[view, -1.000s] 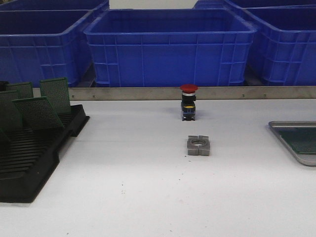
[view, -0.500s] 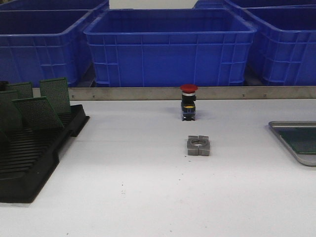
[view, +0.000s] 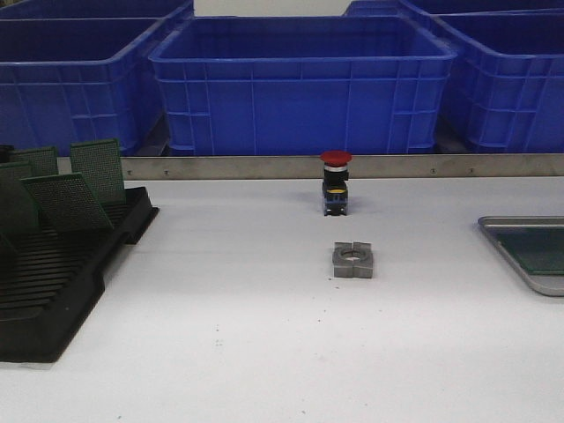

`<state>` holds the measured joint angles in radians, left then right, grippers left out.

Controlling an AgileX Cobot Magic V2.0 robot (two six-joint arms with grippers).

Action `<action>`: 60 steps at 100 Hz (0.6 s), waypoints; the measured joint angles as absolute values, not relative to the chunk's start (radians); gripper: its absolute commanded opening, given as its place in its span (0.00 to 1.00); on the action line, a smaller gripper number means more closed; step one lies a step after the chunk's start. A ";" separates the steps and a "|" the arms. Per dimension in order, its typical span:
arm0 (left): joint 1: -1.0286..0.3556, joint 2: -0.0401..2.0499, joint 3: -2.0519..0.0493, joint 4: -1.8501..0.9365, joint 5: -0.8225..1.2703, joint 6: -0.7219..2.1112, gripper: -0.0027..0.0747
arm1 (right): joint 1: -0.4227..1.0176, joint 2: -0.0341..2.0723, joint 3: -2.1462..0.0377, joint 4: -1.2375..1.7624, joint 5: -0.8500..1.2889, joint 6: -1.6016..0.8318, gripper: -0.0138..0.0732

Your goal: Place circuit board on tray

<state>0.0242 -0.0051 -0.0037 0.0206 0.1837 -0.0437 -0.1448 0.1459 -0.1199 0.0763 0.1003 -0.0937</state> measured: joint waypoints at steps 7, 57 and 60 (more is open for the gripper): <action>0.024 -0.005 -0.004 0.021 0.184 -0.044 0.01 | -0.135 0.092 -0.061 0.006 0.062 0.020 0.09; 0.024 -0.005 -0.004 0.021 0.181 -0.044 0.01 | 0.022 -0.011 0.027 -0.048 0.108 0.000 0.09; 0.024 -0.005 -0.004 0.021 0.181 -0.044 0.01 | 0.022 -0.011 0.027 -0.046 0.112 0.000 0.09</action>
